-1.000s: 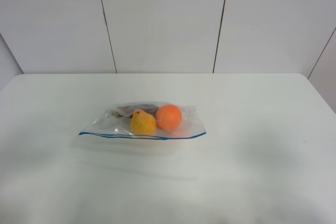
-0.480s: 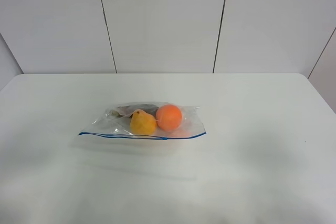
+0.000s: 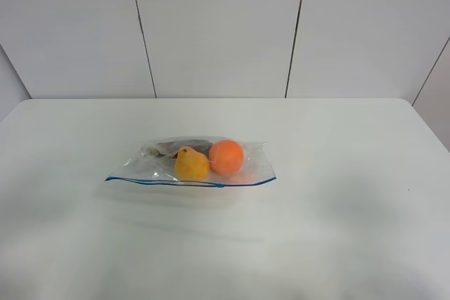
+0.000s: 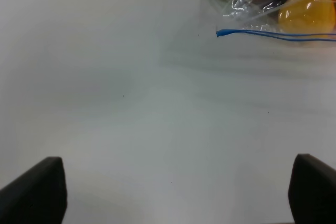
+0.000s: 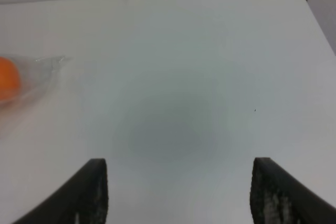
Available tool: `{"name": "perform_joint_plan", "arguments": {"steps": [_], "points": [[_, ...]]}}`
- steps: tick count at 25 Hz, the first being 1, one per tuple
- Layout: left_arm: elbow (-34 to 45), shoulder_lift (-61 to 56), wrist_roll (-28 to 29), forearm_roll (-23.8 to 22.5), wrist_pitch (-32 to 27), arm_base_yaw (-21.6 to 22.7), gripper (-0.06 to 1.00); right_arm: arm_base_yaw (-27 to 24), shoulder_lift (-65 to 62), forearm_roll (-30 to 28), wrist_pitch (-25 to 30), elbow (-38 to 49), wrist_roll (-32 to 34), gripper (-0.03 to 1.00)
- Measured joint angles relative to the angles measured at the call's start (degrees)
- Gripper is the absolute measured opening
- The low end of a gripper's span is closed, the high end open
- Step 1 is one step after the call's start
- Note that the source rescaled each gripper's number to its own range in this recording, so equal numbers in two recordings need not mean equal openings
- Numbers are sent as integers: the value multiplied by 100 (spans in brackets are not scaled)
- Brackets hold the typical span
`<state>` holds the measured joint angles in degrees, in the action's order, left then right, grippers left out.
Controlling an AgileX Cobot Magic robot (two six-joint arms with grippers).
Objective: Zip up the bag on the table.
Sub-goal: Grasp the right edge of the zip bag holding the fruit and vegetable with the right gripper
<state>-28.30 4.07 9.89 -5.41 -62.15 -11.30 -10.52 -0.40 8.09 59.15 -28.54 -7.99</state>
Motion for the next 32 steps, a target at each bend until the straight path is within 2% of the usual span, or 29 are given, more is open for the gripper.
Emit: {"name": "perform_joint_plan", "arguments": {"steps": [5, 10, 14, 22, 27, 32], "points": [[0, 0, -6, 0, 5, 0, 100, 0, 439, 509, -57, -223, -16, 97], [0, 0, -92, -5, 10, 0, 100, 0, 1745, 1691, -575, -421, -323, 97], [0, 0, -166, -21, 21, 0, 100, 0, 2966, 2970, -1001, -442, -1241, 97], [0, 0, -263, -21, 38, 0, 100, 0, 5514, 5084, -1129, -442, -3040, 97], [0, 0, -276, -21, 45, 0, 100, 0, 6858, 6049, -1052, -446, -3956, 97], [0, 0, -280, -21, 45, 0, 100, 166, 7728, 6575, -892, -446, -4533, 97]]}}
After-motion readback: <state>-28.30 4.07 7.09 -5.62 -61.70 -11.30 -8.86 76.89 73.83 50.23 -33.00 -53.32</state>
